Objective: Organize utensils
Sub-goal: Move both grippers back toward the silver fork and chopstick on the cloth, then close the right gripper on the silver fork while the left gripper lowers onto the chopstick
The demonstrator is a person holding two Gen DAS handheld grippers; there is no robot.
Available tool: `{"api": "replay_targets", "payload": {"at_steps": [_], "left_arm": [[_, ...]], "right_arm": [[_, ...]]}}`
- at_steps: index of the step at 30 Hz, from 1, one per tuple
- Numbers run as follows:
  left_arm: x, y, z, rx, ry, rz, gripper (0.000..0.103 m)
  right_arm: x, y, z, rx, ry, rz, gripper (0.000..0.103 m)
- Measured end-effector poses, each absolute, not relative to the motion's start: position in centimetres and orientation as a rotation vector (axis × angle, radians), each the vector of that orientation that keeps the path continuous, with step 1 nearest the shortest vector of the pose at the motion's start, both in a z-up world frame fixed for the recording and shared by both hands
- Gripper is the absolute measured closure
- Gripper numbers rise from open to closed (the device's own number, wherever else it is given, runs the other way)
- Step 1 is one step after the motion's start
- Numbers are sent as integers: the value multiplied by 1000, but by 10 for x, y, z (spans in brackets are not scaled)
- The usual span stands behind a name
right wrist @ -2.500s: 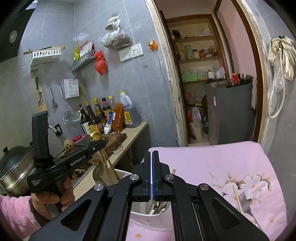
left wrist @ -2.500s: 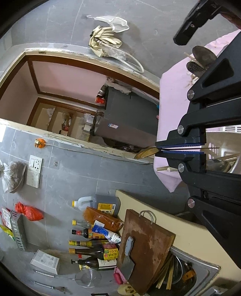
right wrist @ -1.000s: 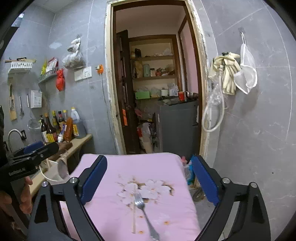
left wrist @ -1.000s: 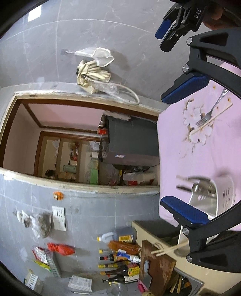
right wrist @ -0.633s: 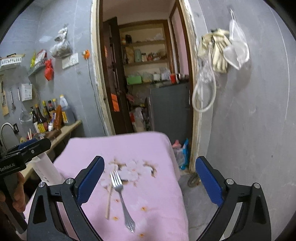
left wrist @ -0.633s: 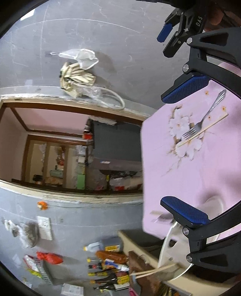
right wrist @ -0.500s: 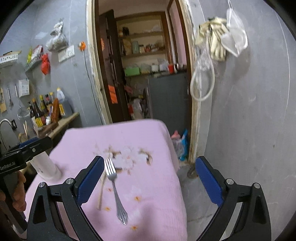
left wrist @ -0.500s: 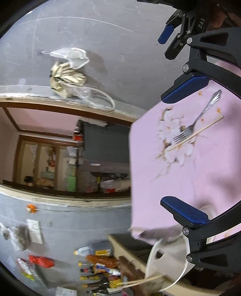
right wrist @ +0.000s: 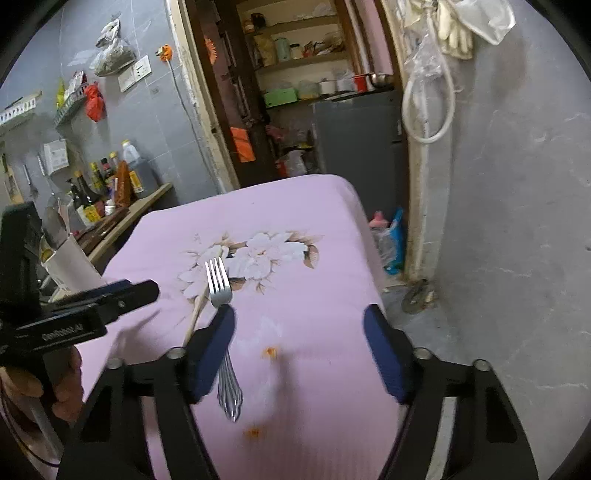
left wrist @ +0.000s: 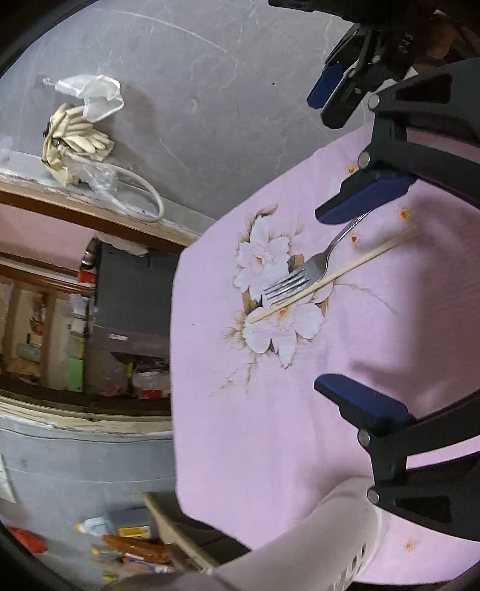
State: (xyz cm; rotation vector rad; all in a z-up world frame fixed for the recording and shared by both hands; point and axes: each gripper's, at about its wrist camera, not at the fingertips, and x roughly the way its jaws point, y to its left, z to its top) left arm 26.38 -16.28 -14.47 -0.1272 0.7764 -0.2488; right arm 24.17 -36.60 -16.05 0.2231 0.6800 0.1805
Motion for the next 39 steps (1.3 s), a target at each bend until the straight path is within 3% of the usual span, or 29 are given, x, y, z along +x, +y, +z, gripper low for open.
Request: {"api": "replay_targets", "payload": {"at_steps": [6,9,13,24,34,39], "left_arm": [[285,-162,-162,-174,846,-277,48],[292,-164,-170,-205,894,-296,59],[298,-170,-178,-214,934,-314,66],[305,-183,-183,-164,964,-310,94],[300,-158,-183,-215,986,-221,101],[303,-155,-184,-253,1003,-226,101]], "right_arm": [[282,-357,-179,216,767,304,68],[296,-347,-186,183,806,351,69],[311,-336,-191,156,842,408,74],[350,-313,-203,138,911,550,74],[379,-290,-207,159,949,696,74],[387,-285,-211,186,982,755,80]]}}
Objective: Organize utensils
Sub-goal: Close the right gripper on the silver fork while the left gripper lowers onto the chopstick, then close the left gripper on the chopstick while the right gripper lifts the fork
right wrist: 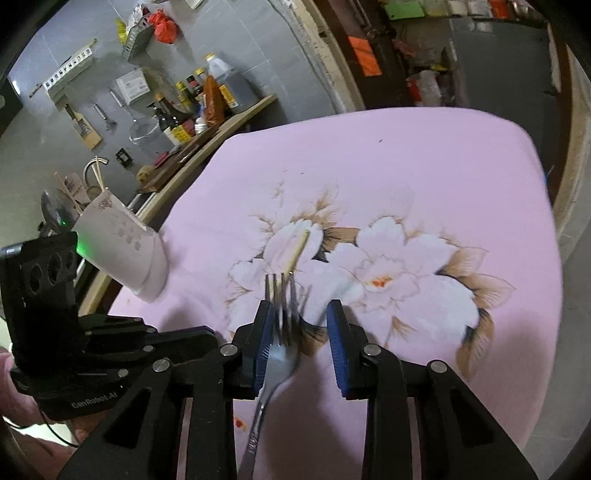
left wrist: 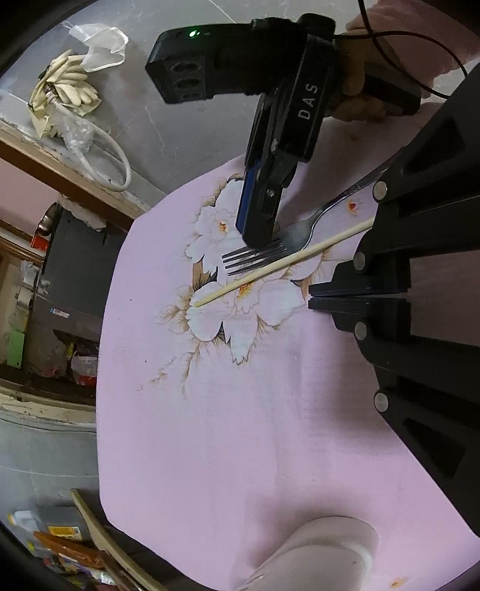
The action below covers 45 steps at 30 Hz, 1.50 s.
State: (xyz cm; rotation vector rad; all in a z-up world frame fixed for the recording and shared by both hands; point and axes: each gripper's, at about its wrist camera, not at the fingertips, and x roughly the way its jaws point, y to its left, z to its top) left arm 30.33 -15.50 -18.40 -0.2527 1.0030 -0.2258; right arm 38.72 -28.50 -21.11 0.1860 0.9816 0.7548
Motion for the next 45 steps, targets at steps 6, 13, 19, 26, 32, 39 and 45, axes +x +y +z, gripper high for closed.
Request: {"api": "replay_targets", "payload": {"at_steps": [6,13,19,26,32,39,45], "left_arm": [[301,-153,-184,-269,1004,-241,101],[301,-150,-179,-320,1000,-294,101],[309,-164,-178,-328,1016,-341,101],[324,-174,-182,-298,1048,-349,100],[343,-171,-191,-338,1112,-343,100],[352,-169,-191,-405,1127,-382,99],[355,-168,-190,-415,1136,-397,80]], "right_arm": [[396,-275,-217,211,1009,815,90],[391,-278,-214,230,980,811,96],[382,-288,-209,196,956,764,98],[365,-321,-206,178,942,677,98],[355,-337,-208,168,955,628,103],[352,-348,-213,252,954,618,103],[353,-347,-220,348,939,611,100]]}}
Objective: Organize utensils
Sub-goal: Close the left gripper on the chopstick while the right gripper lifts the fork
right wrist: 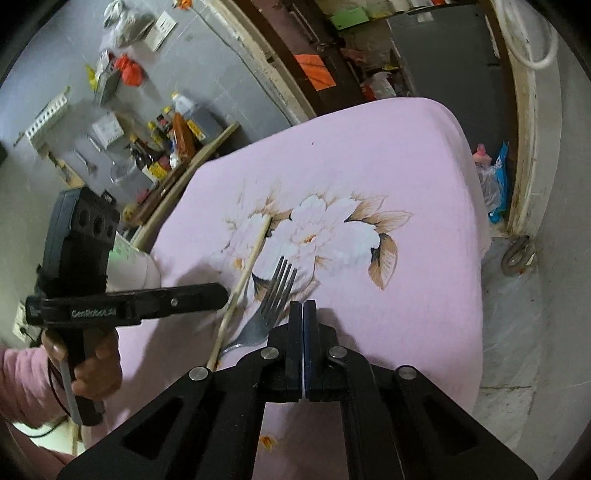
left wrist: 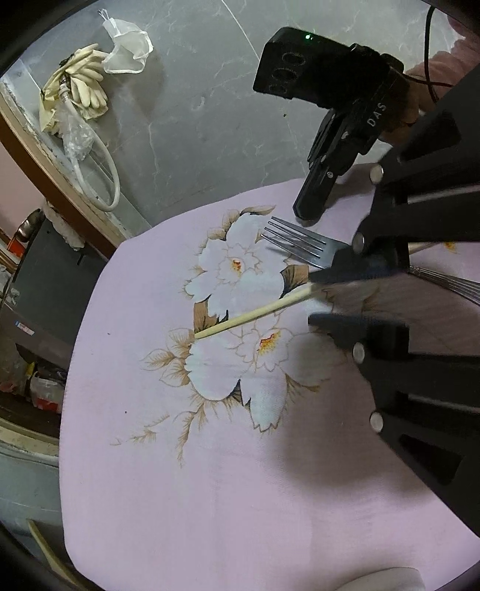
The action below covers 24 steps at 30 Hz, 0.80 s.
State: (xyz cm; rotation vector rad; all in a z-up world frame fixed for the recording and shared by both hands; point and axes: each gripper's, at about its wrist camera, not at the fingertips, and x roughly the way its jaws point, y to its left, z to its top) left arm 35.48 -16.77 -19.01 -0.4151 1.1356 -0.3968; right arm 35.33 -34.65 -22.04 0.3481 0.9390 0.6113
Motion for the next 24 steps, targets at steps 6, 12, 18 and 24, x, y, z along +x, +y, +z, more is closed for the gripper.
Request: {"api": "replay_targets", "payload": {"at_steps": [6,12,18,24], "left_arm": [[360,-170,-191,-405,1136,-409,73],[368,-175,-191,-378,1128,-419,74],[377,-182,-191,-335,1146,-411,80],[386,-184,-191,-329,1198,-388,92]], "right_arm": [[358,-342,-224,393,928,614,85],[370,-336,-230,435,935,627,85],[375,-329,-234,446,944,647,87],[370,-320,-222,377,935,611,96]]}}
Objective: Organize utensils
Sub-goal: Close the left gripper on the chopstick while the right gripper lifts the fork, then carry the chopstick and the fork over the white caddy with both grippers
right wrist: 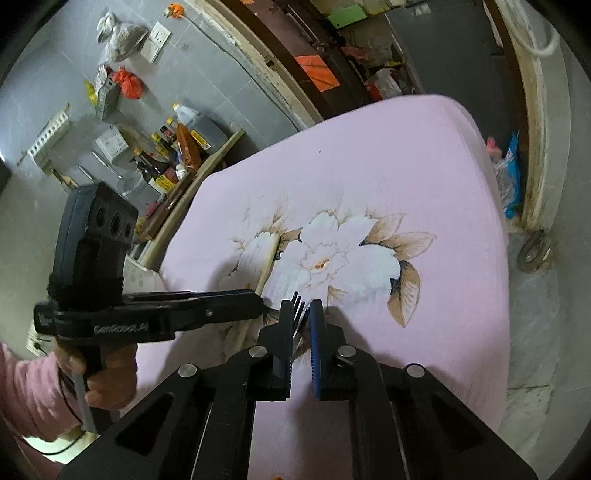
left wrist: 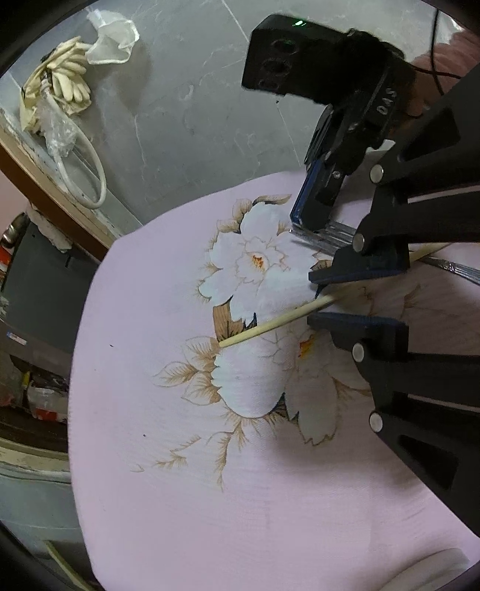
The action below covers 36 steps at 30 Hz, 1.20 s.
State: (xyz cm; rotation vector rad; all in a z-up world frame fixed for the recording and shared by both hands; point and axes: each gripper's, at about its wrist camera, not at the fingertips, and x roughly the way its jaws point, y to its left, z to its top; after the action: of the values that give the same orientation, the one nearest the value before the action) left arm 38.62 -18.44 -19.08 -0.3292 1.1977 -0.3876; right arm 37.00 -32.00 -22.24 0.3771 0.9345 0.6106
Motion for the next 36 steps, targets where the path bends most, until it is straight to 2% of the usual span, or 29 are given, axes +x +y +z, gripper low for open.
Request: {"api": "replay_targets", "payload": {"at_steps": [6,14,27,36], "left_arm": [[388,-188,-192,-317,1236,-360,97],[366,-182,-176,-262,1167,-391,98],[270,-113,-70,-300,766,-432,98],[254,-39,12,-350,527,-387,98]], "right_arm": [[356,-307,-200,258,926,475,96],[326,-296,-149,185,821,347,99],[248,-261,-60,79,556,199,101],[227,-215,45,45,328,181,101]]}}
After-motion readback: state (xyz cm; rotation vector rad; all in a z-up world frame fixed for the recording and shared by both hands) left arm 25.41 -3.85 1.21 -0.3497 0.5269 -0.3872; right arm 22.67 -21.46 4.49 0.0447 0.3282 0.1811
